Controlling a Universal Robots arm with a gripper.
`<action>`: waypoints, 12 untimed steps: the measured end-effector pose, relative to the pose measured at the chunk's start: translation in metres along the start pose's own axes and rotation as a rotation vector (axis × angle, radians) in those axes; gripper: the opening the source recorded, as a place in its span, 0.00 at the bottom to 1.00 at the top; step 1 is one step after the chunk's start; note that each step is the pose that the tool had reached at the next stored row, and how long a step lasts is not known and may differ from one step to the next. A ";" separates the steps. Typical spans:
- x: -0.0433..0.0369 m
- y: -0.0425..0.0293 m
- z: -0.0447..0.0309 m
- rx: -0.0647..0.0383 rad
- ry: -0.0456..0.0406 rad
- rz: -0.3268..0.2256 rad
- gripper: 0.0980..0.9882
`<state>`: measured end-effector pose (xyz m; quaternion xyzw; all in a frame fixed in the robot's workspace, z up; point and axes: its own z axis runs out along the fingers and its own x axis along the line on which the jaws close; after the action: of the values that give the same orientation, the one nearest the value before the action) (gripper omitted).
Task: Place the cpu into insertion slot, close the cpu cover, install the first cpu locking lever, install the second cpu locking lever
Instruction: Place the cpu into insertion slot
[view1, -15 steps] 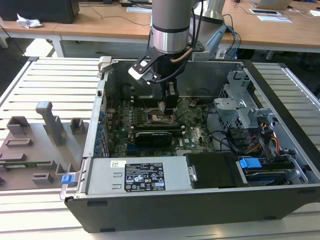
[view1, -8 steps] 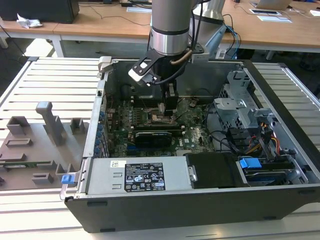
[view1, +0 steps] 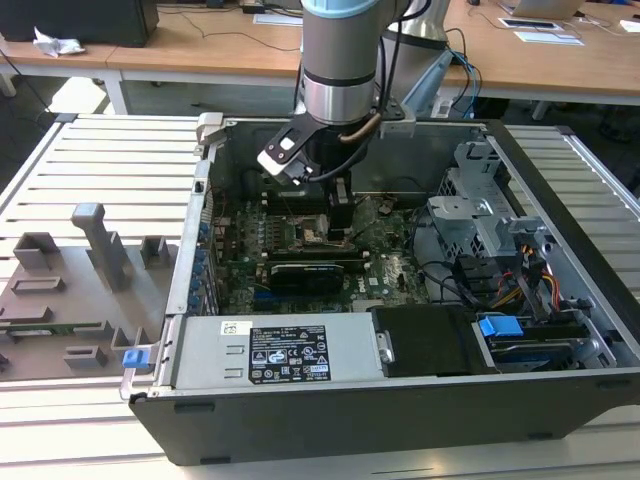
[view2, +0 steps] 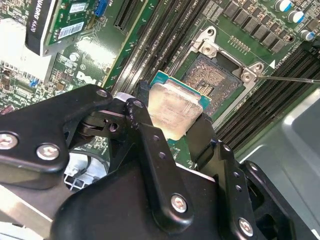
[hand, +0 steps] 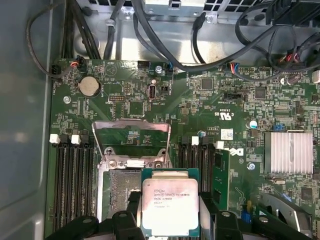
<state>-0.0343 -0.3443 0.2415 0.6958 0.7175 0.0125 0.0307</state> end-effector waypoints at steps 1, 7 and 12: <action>0.0001 -0.0001 0.0021 0.000 0.0000 0.000 0.50; 0.0022 -0.0008 0.0132 0.000 -0.0002 0.000 0.50; 0.0152 -0.0063 0.0142 0.000 0.0001 0.000 0.50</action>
<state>-0.0402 -0.3297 0.2266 0.6958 0.7175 0.0126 0.0306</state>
